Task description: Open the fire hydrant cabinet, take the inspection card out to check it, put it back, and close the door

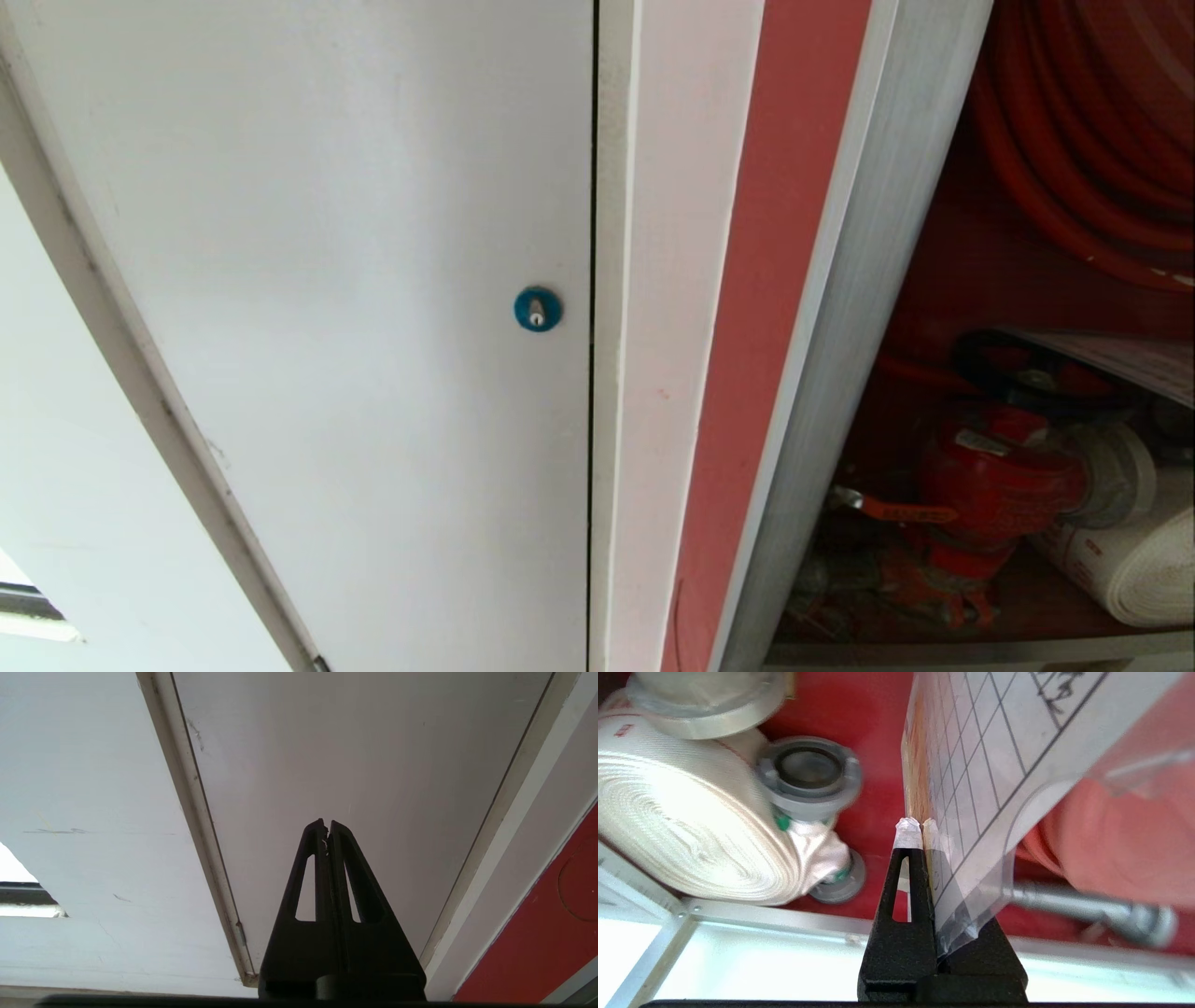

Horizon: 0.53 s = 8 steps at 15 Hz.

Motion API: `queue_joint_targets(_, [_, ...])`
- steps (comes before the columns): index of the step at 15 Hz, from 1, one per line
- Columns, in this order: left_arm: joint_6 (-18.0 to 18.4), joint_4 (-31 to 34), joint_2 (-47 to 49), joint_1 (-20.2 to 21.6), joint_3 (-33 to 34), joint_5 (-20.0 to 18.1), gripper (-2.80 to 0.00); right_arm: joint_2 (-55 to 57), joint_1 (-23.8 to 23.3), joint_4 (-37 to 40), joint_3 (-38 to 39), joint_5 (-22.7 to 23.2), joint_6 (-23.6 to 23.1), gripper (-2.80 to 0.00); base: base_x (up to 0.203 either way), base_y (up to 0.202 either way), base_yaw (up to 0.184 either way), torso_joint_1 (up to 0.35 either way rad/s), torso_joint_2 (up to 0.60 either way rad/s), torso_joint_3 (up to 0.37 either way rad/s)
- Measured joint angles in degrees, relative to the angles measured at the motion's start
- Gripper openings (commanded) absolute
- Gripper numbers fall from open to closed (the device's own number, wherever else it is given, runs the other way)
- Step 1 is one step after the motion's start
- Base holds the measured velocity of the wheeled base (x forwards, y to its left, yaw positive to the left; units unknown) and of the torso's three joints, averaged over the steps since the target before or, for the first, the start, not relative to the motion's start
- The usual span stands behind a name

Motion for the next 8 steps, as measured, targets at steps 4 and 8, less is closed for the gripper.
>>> queue_joint_targets(4, [0.0, 0.0, 0.0, 0.0, 0.0, 0.0, -2.80, -5.1, 3.1, 3.2, -0.2, -0.4, 8.2, -2.80, 0.000, 0.000, 0.000, 0.000, 0.00, 0.000])
queue_joint_targets(8, [0.0, 0.0, 0.0, 0.0, 0.0, 0.0, -2.80, -8.6, 10.2, 6.0, -0.8, -1.8, 17.5, -2.80, 0.000, 0.000, 0.000, 0.000, 0.00, 0.000])
